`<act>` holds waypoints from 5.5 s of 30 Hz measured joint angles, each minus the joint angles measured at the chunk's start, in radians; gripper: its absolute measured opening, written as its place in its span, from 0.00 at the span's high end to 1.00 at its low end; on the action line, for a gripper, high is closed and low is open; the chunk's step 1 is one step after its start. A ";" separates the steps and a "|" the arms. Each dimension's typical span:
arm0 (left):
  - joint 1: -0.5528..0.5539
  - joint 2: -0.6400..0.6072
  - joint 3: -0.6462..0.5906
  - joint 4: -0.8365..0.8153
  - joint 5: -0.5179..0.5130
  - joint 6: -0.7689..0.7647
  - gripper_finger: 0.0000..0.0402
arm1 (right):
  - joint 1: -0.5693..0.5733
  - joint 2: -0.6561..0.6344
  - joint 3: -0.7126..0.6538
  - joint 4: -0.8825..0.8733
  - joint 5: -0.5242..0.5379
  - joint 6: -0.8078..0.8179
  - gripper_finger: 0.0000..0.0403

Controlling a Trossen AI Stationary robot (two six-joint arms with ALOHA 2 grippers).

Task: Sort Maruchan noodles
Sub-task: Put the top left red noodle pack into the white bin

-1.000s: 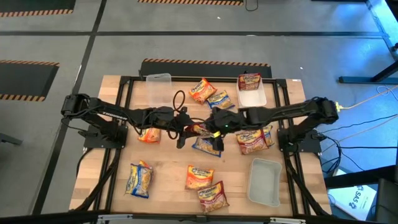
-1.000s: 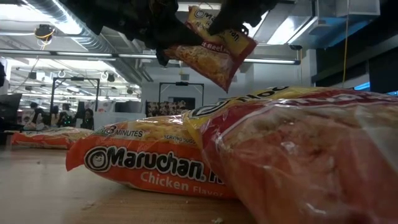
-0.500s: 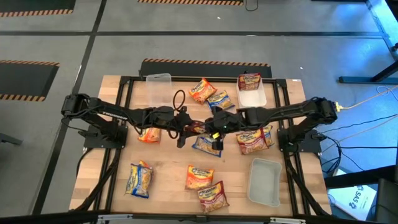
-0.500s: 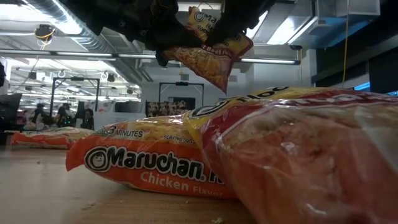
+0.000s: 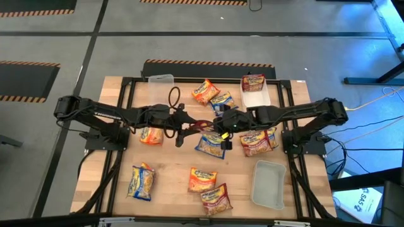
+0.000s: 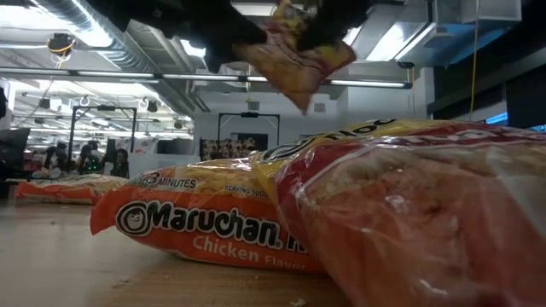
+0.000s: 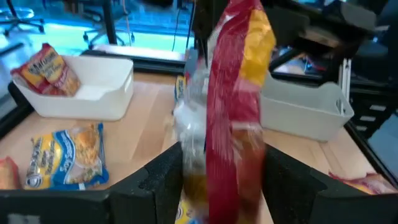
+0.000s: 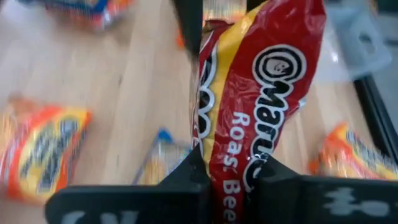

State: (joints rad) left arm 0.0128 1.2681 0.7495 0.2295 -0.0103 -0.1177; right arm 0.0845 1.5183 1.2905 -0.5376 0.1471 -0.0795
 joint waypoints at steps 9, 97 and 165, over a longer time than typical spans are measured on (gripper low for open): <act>0.000 -0.027 -0.002 -0.116 0.000 -0.003 0.54 | 0.000 -0.068 -0.002 -0.145 0.080 0.016 0.94; -0.074 -0.025 -0.004 -0.093 -0.056 -0.030 0.54 | -0.941 0.208 -0.084 -0.354 0.109 -0.686 0.71; -0.431 0.315 0.000 0.215 -0.168 -0.230 0.54 | 0.316 0.005 -0.522 0.571 -0.253 0.622 0.28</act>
State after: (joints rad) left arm -0.4182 1.5828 0.7494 0.4443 -0.1779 -0.3474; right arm 0.4000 1.5231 0.7689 0.0335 -0.1059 0.5427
